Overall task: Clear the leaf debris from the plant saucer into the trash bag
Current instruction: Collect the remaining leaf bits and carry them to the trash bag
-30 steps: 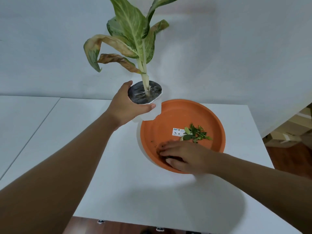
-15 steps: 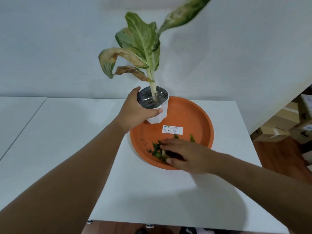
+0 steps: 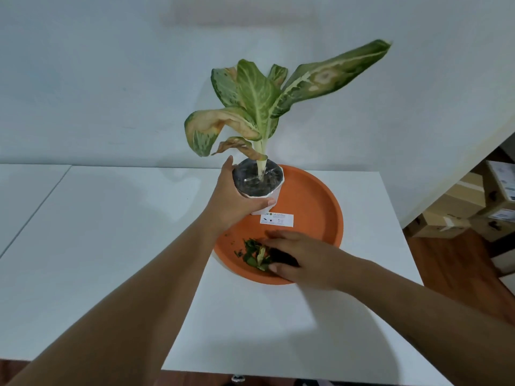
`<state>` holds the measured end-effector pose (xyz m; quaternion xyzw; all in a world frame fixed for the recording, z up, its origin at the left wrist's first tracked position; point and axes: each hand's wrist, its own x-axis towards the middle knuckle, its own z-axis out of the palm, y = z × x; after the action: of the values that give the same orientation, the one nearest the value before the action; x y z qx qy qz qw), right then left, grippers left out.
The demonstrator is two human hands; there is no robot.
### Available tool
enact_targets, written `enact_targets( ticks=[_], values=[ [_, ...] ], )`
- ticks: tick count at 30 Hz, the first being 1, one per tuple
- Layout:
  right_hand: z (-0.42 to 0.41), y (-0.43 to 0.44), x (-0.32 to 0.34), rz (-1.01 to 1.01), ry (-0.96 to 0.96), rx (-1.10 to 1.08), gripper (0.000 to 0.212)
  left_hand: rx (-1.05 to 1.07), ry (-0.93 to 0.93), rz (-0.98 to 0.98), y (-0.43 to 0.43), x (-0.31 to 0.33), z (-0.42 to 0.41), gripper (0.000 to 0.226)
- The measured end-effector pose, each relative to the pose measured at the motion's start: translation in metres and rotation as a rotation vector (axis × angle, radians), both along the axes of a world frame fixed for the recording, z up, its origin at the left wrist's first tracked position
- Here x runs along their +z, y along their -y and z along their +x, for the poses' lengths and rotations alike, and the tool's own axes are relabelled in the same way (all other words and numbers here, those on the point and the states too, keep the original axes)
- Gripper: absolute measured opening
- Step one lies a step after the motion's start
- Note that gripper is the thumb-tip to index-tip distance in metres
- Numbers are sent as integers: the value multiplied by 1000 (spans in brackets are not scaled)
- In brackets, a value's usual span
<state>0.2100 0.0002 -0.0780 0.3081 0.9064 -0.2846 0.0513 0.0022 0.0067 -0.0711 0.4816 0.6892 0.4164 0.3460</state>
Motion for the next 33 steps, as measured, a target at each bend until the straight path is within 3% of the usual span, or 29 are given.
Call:
enact_targets(
  ticks=[2,3,6,9,13,15,19,25,33],
  values=[
    [7,-4,0,89,40,-44,64,43,-18,-113,6,-6,0,132],
    [9,-7,0,133,85,-78,70,52,-78,-150,8,-9,-3,129],
    [9,-13,5,145,235,-110,87,20,-294,-181,13,-9,-6,92],
    [4,-14,9,99,277,-116,89,-27,-350,-184,21,1,3,57],
    [0,-17,14,114,336,-157,85,-152,-387,-324,33,6,10,39],
    [-1,-18,14,116,344,-184,82,-240,-476,-417,39,12,15,53],
    [-2,-16,15,96,324,-236,75,-473,-736,-580,49,11,23,108],
    [-3,-9,15,21,245,-265,70,-479,-754,-491,52,2,29,94],
    [-3,1,11,-19,72,-283,54,-462,-648,-262,56,0,31,40]
  ],
)
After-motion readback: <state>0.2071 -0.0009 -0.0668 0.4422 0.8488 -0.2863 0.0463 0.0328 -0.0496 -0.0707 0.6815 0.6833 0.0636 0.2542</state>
